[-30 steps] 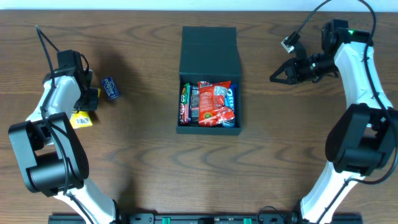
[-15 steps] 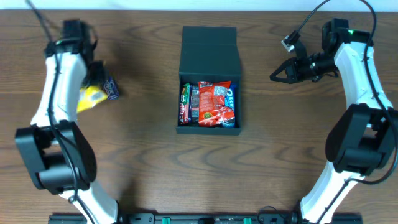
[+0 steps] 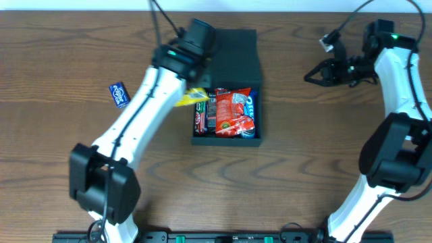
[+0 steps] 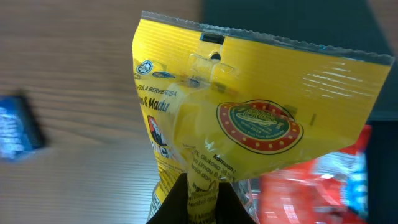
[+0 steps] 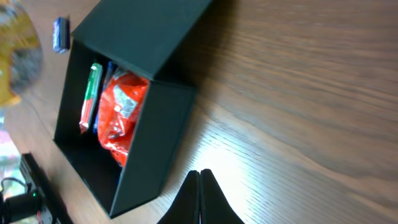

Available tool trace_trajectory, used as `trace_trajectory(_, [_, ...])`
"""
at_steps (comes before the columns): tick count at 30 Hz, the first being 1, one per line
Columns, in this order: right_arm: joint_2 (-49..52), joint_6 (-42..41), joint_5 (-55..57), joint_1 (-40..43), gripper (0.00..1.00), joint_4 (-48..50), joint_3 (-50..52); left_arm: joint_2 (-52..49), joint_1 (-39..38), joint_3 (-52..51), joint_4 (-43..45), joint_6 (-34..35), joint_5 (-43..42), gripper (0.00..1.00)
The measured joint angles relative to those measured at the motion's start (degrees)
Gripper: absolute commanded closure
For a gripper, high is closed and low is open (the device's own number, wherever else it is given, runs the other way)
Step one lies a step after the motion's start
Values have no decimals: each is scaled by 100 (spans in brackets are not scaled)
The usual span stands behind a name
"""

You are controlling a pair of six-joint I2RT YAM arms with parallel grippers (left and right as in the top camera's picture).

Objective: Pack container
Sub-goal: 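Carry the yellow snack bag with the left gripper into the box, then release the yellow bag and press it down into the box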

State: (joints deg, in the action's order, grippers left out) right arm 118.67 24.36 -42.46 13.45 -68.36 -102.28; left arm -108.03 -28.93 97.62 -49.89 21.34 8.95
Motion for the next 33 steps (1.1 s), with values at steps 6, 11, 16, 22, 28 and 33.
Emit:
trace_trajectory(6, [0,-13,0,186,98,-9,0,-511,-568,0,59,404,0,94])
trace_trajectory(11, [0,-13,0,186,98,-13,0,-686,-835,0,-186,507,17,94])
trace_trajectory(16, [0,-13,0,186,99,-13,0,-686,-927,0,-426,699,160,94])
trace_trajectory(22, [0,-13,-2,186,99,-61,0,-697,-916,0,-636,782,350,94])
trace_trajectory(28, [0,-13,0,186,99,-153,0,-927,-916,0,-804,846,420,94])
trace_trajectory(33, [0,-13,-2,186,98,-188,0,-977,-920,0,-809,807,503,41])
